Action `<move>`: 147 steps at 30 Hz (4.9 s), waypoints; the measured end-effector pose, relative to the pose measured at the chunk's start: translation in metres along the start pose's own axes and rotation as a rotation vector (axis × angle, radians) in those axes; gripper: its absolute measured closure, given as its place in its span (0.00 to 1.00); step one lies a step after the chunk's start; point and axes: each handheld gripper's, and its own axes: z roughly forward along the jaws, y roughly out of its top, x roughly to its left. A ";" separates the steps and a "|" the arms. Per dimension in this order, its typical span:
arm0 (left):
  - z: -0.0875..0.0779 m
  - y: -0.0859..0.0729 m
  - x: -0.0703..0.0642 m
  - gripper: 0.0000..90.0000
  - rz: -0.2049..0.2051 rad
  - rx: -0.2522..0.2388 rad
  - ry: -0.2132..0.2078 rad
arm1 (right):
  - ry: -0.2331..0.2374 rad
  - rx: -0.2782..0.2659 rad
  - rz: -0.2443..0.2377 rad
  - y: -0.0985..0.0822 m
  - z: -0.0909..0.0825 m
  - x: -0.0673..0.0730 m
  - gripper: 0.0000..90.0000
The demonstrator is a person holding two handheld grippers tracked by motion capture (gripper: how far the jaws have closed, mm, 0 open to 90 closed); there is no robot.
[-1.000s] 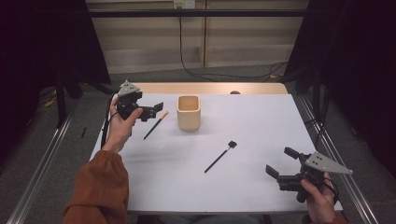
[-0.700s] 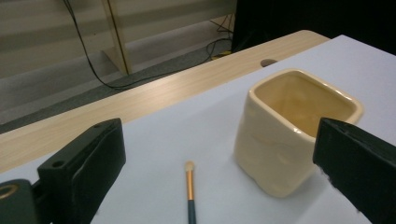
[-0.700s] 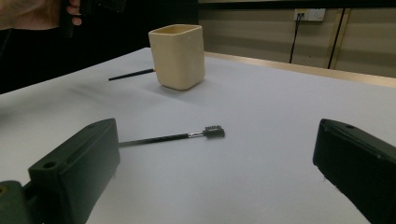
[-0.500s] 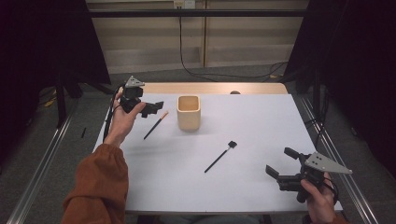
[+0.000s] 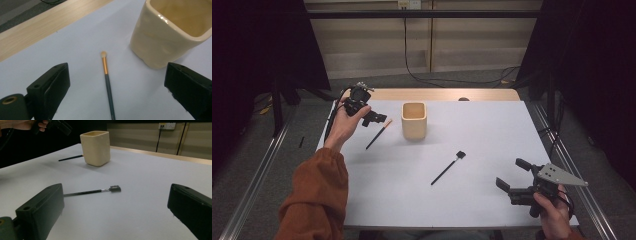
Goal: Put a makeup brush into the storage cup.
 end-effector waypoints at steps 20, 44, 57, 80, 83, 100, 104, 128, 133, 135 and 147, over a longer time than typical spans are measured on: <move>0.041 0.009 0.006 0.12 0.024 0.299 -0.052 | 0.006 0.014 -0.008 -0.002 0.001 0.000 0.00; 0.069 0.000 0.013 0.51 -0.021 0.475 -0.035 | 0.017 0.025 -0.014 -0.003 0.002 0.000 0.00; 0.082 -0.002 0.012 0.74 -0.041 0.506 -0.061 | 0.017 0.029 -0.007 -0.003 0.002 0.001 0.00; 0.093 0.001 0.006 0.93 -0.056 0.568 0.000 | 0.024 0.037 -0.013 -0.004 0.002 0.001 0.00; 0.093 0.001 0.005 0.93 -0.063 0.568 0.003 | 0.022 0.038 -0.014 -0.004 0.002 0.001 0.00; 0.076 0.000 0.014 0.94 -0.135 0.462 -0.014 | 0.022 0.042 -0.017 -0.004 0.003 0.001 0.00; 0.070 -0.002 0.016 0.94 -0.146 0.427 -0.008 | 0.022 0.045 -0.016 -0.004 0.002 0.001 0.00; 0.028 -0.004 0.019 0.94 -0.162 0.179 -0.008 | 0.018 0.047 -0.016 -0.004 0.003 0.002 0.00; 0.024 -0.007 0.021 0.94 -0.184 0.118 -0.006 | 0.017 0.047 -0.017 -0.004 0.003 0.002 0.00; 0.021 -0.008 0.022 0.94 -0.177 0.098 0.000 | 0.017 0.047 -0.018 -0.004 0.003 0.002 0.00; 0.004 -0.021 0.025 0.94 -0.193 -0.092 0.022 | 0.017 0.048 -0.016 -0.004 0.003 0.002 0.00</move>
